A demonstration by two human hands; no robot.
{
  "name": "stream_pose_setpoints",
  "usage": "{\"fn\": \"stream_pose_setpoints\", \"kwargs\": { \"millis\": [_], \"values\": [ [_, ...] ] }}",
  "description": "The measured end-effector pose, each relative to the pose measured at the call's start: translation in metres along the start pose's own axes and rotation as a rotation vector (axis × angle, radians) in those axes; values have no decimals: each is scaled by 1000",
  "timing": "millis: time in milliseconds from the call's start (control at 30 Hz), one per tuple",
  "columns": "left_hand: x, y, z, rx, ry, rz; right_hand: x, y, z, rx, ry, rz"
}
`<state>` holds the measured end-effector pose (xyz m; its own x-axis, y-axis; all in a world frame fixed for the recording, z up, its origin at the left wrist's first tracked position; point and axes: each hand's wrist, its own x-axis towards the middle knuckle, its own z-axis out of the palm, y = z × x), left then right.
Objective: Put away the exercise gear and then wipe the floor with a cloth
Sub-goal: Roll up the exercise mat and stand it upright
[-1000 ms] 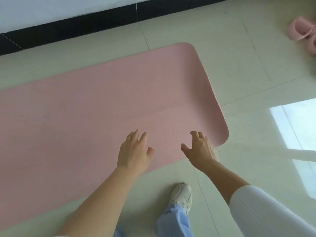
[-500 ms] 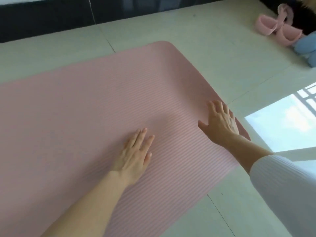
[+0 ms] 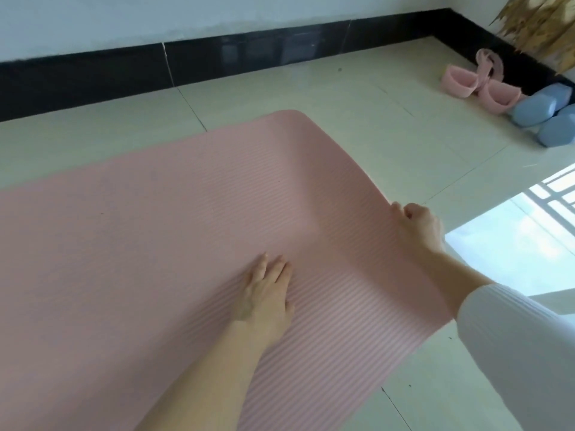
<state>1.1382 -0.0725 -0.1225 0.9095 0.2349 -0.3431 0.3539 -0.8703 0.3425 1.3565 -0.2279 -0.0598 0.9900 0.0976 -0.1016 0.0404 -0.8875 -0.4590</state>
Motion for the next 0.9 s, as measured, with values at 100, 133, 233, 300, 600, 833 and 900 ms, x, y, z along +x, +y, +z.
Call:
{"fn": "stream_pose_setpoints", "kwargs": {
  "millis": [100,133,233,300,600,833,900],
  "values": [
    [4,-5,-9,-17,31,38,-2,-14,-17,76,-115,-67],
    [5,-3,-12,-24,58,45,-2,-16,-21,85,-227,-68],
    [9,7,-18,-131,231,39,-11,-16,-27,226,-495,-5],
    [13,19,-21,-244,302,39,-20,-14,-17,251,-565,33],
    [26,36,-21,-285,276,-28,-62,-31,20,-254,-380,-287],
    [38,39,-64,-1208,358,-274,-90,-46,29,-406,-222,-585],
    [40,30,-71,-1429,340,-364,-99,-45,32,-397,-266,-656]
  ]
}}
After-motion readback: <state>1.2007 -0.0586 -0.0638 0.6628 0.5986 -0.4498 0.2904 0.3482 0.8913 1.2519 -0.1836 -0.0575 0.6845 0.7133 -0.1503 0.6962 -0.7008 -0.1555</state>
